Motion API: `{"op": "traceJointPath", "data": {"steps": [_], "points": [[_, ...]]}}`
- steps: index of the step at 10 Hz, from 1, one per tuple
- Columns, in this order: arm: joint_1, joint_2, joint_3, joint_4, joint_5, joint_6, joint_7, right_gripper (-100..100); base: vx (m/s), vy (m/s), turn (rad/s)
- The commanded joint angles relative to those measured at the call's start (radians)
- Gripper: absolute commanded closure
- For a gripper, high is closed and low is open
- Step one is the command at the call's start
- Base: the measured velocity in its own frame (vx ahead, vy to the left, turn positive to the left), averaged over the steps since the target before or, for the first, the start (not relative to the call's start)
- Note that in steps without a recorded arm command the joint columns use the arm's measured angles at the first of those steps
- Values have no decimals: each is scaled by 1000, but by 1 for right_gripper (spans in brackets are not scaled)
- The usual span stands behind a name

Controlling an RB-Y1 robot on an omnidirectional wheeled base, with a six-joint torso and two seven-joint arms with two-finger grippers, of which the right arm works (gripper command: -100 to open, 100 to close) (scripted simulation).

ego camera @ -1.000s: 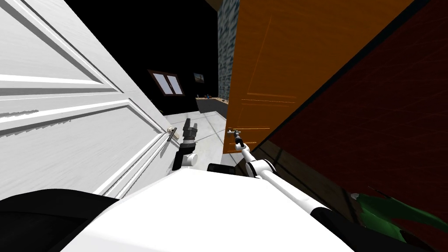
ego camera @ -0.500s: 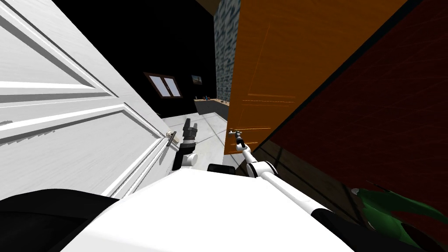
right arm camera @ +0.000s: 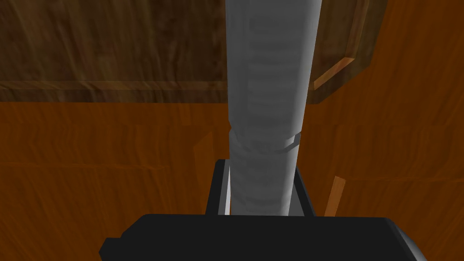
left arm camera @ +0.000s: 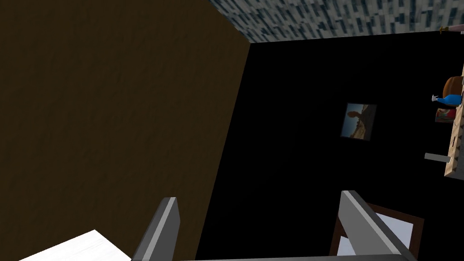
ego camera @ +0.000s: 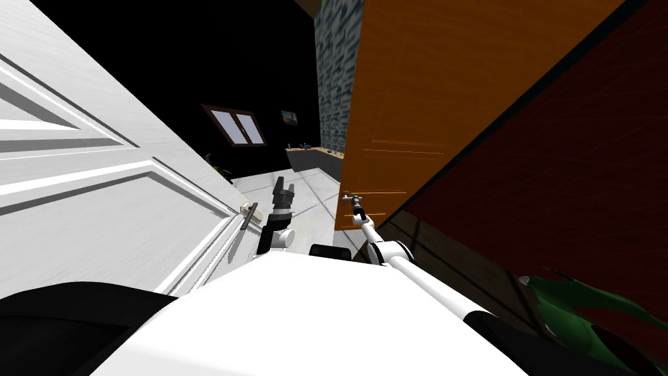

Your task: Push the door open

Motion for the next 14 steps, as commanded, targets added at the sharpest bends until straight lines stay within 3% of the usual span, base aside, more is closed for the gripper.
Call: {"op": "traceJointPath", "data": {"steps": [1,7,8,10,12,14], "points": [[-3,10,-22,-13,-4,3,31,100,170,91,-109],[-9,83,-96,-14,-19,4,127,100,184,101,-111],[-5,69,-93,-16,-19,9,117,100,88,38,-40],[-8,47,-124,-16,-27,4,149,100,114,79,-79],[-8,44,-135,-16,-30,3,161,100,143,88,-64],[-9,52,-166,-18,-39,-1,196,100,185,125,-103]]}}
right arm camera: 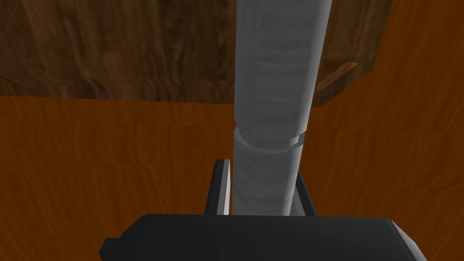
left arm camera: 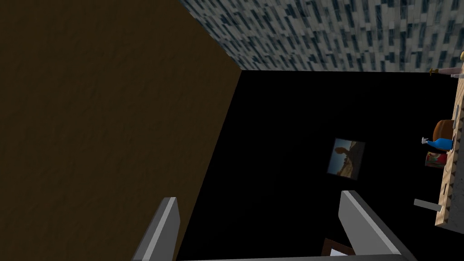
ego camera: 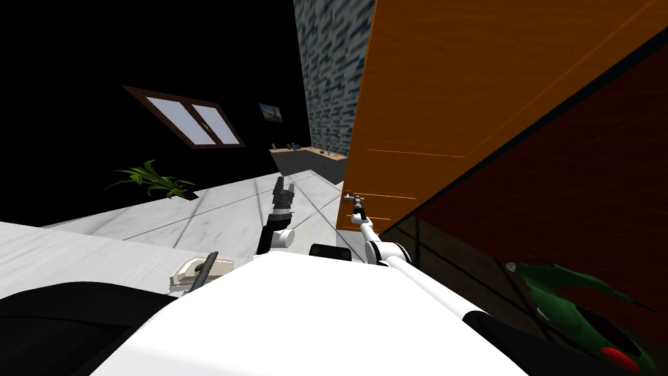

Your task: Push the door open

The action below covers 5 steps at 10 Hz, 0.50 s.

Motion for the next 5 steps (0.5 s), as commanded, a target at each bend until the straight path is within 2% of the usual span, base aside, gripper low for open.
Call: {"op": "traceJointPath", "data": {"steps": [1,3,5], "points": [[-5,5,-26,-15,-6,-4,28,100,218,80,-119],[-6,31,-49,-16,-12,-7,53,100,189,83,-94],[-6,72,-70,-17,-18,-9,76,100,179,88,-113]]}}
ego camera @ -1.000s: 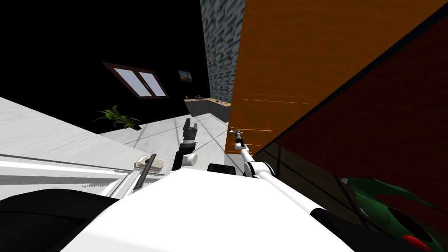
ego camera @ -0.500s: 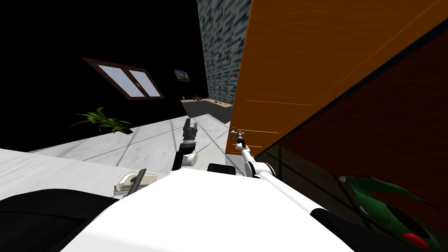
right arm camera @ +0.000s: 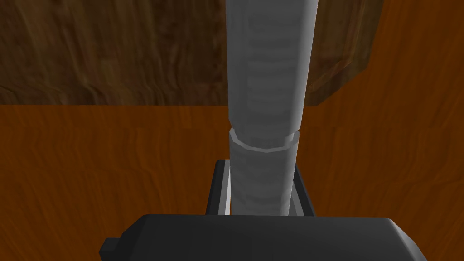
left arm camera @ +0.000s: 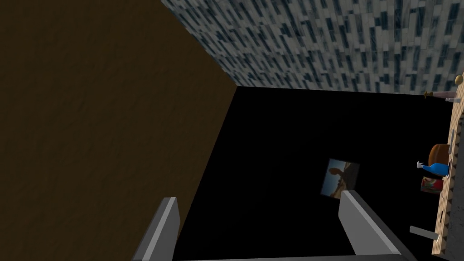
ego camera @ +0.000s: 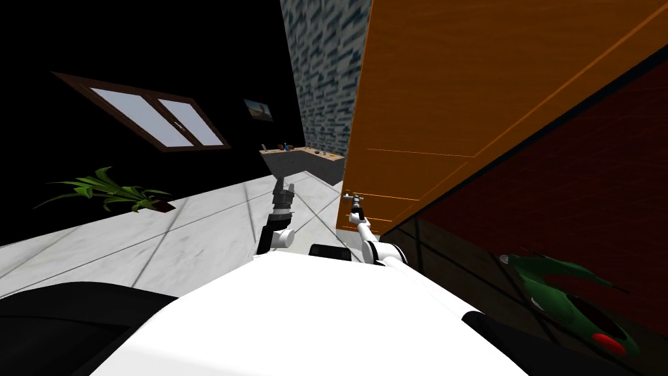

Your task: Push the door open

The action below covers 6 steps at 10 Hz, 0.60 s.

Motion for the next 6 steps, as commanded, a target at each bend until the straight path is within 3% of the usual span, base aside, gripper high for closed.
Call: {"op": "traceJointPath", "data": {"steps": [1,2,4,6], "points": [[0,0,0,0,0,0,0,100,71,35,-41],[0,-28,-16,-3,-7,-1,8,100,98,61,-16],[1,-50,-33,-4,-14,-2,14,100,158,111,-65],[1,-50,-33,-4,-14,-2,14,100,96,48,-16]]}}
